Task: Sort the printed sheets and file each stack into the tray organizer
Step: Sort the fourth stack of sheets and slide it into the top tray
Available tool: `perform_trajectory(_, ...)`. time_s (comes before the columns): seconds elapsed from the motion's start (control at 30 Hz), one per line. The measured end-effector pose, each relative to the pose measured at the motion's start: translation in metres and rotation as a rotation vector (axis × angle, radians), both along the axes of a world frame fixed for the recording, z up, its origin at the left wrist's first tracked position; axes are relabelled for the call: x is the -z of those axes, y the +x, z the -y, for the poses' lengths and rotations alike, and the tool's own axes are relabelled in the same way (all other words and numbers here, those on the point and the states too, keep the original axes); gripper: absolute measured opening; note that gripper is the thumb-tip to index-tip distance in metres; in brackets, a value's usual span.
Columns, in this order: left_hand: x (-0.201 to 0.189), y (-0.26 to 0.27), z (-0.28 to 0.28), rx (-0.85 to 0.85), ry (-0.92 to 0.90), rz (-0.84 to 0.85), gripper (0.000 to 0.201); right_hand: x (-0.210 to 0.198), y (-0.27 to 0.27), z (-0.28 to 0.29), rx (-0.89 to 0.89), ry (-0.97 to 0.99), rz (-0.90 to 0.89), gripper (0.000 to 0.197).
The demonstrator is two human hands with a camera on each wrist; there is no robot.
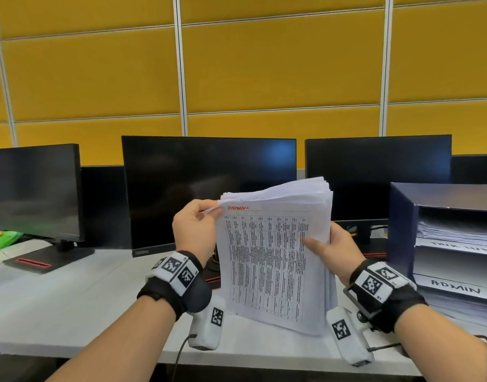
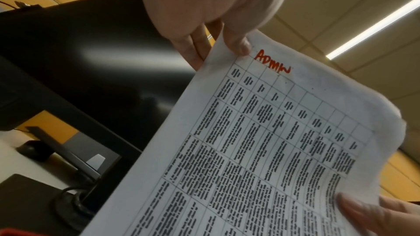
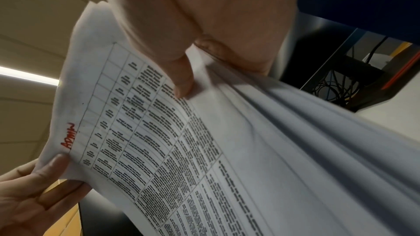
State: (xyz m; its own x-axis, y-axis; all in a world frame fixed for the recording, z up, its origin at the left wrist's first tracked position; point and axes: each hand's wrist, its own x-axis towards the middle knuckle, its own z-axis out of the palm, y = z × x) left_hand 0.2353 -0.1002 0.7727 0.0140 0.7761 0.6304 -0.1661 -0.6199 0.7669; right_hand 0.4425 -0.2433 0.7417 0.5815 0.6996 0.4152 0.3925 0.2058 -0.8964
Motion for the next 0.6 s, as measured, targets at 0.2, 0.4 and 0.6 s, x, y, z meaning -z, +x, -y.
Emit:
perform_trajectory(0.2,0.002,-0.01,-0.012,-0.088,-0.015,-0.019,0.01,0.001,0.003,0.001,-0.021,-0.023,0.058,0.032)
perform_trajectory(0.4,0.01,-0.011,-0.006,0.008,-0.022,-0.057,0.009,0.003,0.006,-0.003,0.008,0.002,0.023,0.03)
perform_trajectory(0.6,0.02,-0.016,-0.016,0.156,-0.075,-0.104,0.028,0.004,0.009,-0.004,0.03,0.012,0.026,0.025)
